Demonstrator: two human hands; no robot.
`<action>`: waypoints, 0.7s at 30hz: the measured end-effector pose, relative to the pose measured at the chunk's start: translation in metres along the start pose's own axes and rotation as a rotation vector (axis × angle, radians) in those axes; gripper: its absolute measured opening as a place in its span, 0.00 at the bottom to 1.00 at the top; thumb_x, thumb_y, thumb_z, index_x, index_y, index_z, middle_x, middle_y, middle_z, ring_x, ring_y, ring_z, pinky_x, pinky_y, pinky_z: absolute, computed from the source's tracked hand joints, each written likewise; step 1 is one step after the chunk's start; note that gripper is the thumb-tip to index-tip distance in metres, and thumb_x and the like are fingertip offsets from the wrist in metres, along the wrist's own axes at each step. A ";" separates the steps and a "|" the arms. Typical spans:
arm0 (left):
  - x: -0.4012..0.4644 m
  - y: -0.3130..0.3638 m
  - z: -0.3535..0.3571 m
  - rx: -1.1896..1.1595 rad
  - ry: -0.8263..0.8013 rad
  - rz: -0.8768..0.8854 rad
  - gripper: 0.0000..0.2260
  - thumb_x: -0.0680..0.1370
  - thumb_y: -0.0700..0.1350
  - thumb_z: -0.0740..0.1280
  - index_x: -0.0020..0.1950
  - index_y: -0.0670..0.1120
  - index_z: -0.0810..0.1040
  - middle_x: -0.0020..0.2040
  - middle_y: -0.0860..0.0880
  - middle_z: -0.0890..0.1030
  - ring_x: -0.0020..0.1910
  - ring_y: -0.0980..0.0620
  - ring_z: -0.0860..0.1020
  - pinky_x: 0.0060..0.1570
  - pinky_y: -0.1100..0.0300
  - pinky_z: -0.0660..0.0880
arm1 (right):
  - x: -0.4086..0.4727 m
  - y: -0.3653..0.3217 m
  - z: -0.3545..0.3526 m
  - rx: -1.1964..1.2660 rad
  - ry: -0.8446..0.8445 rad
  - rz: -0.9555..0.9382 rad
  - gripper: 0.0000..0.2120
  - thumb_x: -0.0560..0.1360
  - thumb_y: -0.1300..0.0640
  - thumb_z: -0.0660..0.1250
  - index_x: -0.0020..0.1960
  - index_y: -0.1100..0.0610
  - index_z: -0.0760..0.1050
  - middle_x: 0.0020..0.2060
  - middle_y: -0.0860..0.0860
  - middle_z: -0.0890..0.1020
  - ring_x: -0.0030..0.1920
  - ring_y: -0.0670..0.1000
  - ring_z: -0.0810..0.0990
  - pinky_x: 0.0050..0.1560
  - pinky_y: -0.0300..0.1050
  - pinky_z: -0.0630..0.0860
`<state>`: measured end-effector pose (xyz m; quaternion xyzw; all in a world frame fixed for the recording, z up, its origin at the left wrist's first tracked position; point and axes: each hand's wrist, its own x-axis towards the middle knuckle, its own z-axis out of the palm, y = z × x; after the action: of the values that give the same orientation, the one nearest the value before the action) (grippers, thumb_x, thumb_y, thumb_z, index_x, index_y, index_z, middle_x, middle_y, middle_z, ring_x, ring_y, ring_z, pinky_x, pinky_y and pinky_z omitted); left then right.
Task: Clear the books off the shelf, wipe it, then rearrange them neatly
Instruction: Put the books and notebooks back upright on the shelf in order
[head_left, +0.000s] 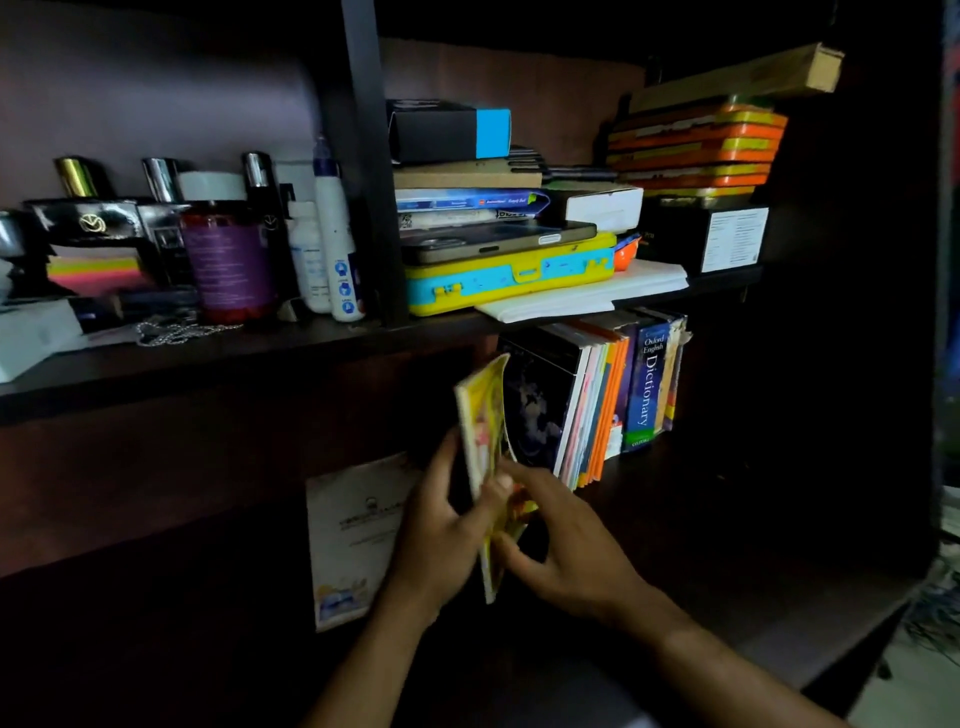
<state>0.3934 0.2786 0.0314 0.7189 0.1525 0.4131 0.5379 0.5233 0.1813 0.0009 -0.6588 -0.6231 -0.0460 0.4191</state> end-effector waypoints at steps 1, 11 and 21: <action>-0.003 0.000 0.002 0.132 -0.082 0.041 0.28 0.80 0.46 0.72 0.75 0.64 0.66 0.68 0.61 0.76 0.66 0.66 0.74 0.62 0.68 0.73 | 0.000 0.002 -0.001 0.082 0.034 0.029 0.34 0.76 0.47 0.70 0.78 0.47 0.62 0.68 0.43 0.74 0.66 0.42 0.75 0.65 0.48 0.76; -0.004 -0.024 0.005 0.551 -0.295 0.114 0.23 0.84 0.57 0.60 0.76 0.73 0.56 0.79 0.71 0.53 0.76 0.73 0.51 0.66 0.82 0.49 | 0.006 0.022 0.002 0.166 0.306 0.274 0.19 0.79 0.34 0.59 0.51 0.47 0.79 0.43 0.42 0.83 0.44 0.41 0.82 0.44 0.48 0.79; 0.037 -0.037 0.031 0.770 -0.338 -0.026 0.39 0.81 0.53 0.67 0.83 0.61 0.44 0.83 0.55 0.56 0.80 0.52 0.59 0.75 0.55 0.64 | 0.012 0.028 0.000 0.172 0.362 0.368 0.22 0.78 0.42 0.68 0.67 0.50 0.73 0.60 0.44 0.79 0.60 0.43 0.79 0.58 0.43 0.79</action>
<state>0.4476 0.2973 0.0116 0.9231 0.2142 0.1952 0.2528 0.5499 0.1940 -0.0058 -0.7040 -0.4095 -0.0327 0.5794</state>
